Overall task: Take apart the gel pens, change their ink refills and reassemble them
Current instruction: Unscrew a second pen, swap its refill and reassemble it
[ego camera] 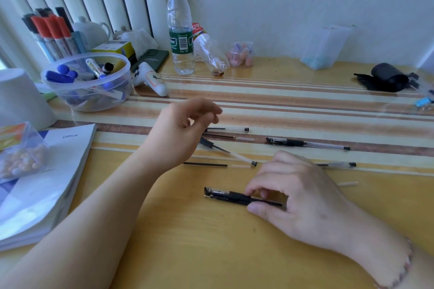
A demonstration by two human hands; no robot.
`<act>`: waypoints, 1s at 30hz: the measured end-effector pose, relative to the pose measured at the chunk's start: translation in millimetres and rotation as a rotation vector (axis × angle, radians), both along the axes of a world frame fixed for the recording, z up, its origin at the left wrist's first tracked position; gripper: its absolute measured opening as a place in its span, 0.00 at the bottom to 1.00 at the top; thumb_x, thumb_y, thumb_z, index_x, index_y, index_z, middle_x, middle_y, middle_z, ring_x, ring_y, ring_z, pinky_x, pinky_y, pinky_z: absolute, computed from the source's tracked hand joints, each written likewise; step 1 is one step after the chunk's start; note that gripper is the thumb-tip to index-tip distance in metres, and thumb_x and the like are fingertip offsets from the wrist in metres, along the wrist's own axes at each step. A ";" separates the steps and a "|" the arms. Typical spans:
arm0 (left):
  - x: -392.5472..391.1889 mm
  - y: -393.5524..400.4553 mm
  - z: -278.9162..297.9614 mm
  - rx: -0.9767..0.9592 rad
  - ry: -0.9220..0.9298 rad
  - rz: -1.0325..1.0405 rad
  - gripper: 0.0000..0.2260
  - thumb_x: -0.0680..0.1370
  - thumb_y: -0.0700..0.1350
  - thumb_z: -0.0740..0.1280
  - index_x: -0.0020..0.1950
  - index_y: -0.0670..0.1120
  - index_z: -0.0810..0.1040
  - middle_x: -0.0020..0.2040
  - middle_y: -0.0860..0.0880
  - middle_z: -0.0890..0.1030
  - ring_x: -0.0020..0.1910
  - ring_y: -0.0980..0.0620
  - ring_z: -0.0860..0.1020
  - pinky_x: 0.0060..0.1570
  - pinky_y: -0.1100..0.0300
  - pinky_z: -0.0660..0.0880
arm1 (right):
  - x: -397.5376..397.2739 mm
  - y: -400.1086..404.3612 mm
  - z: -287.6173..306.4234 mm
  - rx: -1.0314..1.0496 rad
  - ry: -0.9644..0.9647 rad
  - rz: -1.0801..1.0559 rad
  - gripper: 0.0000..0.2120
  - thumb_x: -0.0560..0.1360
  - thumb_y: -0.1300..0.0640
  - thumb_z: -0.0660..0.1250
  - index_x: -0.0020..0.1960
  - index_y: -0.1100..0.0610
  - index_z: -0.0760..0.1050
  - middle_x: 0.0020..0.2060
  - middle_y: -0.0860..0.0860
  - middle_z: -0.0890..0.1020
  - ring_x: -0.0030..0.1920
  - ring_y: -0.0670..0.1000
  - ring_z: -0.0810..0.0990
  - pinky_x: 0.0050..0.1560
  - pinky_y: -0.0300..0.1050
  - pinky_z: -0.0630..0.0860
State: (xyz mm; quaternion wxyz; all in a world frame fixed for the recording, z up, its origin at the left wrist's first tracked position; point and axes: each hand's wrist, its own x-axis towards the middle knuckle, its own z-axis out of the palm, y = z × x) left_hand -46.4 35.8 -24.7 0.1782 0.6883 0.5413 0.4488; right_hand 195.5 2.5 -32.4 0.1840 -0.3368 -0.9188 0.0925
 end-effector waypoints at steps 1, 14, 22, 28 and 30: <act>-0.8 -1.1 0.2 -0.008 0.108 0.000 0.10 0.79 0.39 0.65 0.51 0.54 0.81 0.43 0.59 0.82 0.44 0.61 0.78 0.44 0.69 0.73 | -0.1 0.1 0.3 -0.010 -0.003 0.009 0.08 0.71 0.43 0.70 0.46 0.44 0.81 0.34 0.38 0.76 0.41 0.45 0.71 0.40 0.42 0.71; -5.3 -2.1 -4.6 -0.077 0.507 -0.085 0.10 0.75 0.39 0.71 0.53 0.51 0.82 0.48 0.56 0.79 0.53 0.53 0.70 0.54 0.61 0.68 | 4.0 7.2 2.8 0.009 0.196 0.050 0.14 0.74 0.39 0.65 0.52 0.46 0.80 0.37 0.38 0.77 0.45 0.45 0.75 0.44 0.41 0.73; -0.9 -4.3 -2.6 0.012 0.536 -0.108 0.08 0.76 0.37 0.68 0.52 0.47 0.83 0.50 0.52 0.79 0.52 0.49 0.70 0.57 0.55 0.68 | 9.3 14.0 34.2 0.192 0.477 -0.141 0.07 0.74 0.55 0.68 0.49 0.57 0.81 0.38 0.47 0.80 0.44 0.46 0.76 0.46 0.36 0.68; 3.7 -9.0 3.1 0.098 0.388 -0.195 0.09 0.78 0.33 0.64 0.53 0.42 0.80 0.50 0.50 0.76 0.47 0.50 0.76 0.48 0.55 0.74 | -6.2 5.9 67.3 0.280 -0.062 -0.280 0.19 0.78 0.41 0.54 0.62 0.47 0.75 0.56 0.39 0.80 0.57 0.42 0.74 0.50 0.38 0.72; 4.3 -8.6 3.8 0.133 0.365 -0.211 0.08 0.78 0.33 0.63 0.53 0.42 0.79 0.50 0.49 0.75 0.46 0.50 0.76 0.47 0.55 0.74 | -25.7 11.1 71.1 0.306 -0.233 -0.262 0.20 0.78 0.42 0.48 0.59 0.47 0.75 0.53 0.40 0.81 0.54 0.48 0.77 0.49 0.46 0.76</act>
